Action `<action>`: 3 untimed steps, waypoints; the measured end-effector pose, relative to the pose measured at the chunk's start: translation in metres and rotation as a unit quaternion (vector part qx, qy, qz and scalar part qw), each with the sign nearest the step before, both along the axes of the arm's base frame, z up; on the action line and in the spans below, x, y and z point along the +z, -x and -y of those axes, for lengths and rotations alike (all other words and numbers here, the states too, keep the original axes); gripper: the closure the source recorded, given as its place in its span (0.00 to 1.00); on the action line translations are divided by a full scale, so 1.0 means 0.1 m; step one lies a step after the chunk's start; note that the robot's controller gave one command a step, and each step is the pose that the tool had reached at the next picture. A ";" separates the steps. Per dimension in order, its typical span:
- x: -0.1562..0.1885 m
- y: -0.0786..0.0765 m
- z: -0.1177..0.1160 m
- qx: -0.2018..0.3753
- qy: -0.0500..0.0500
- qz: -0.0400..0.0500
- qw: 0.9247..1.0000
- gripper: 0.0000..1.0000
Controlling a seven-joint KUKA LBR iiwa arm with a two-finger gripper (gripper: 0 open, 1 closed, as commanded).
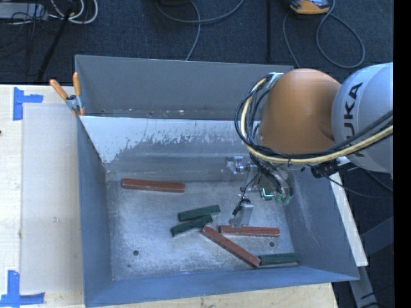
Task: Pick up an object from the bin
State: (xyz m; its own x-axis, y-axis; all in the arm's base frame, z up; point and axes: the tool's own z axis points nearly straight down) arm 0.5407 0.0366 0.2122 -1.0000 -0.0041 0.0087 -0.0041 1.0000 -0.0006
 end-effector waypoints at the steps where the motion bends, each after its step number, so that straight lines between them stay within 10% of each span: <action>1: -1.29 -0.06 -0.21 0.012 0.000 0.000 1.000 0.00; 2: -1.24 -0.09 -0.21 0.010 -0.001 0.005 1.000 1.00; 3: -1.24 -0.08 -0.21 0.009 -0.001 0.004 1.000 0.00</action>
Offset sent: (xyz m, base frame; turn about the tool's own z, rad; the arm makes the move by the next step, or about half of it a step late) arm 0.0083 0.0210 -0.1235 -0.0181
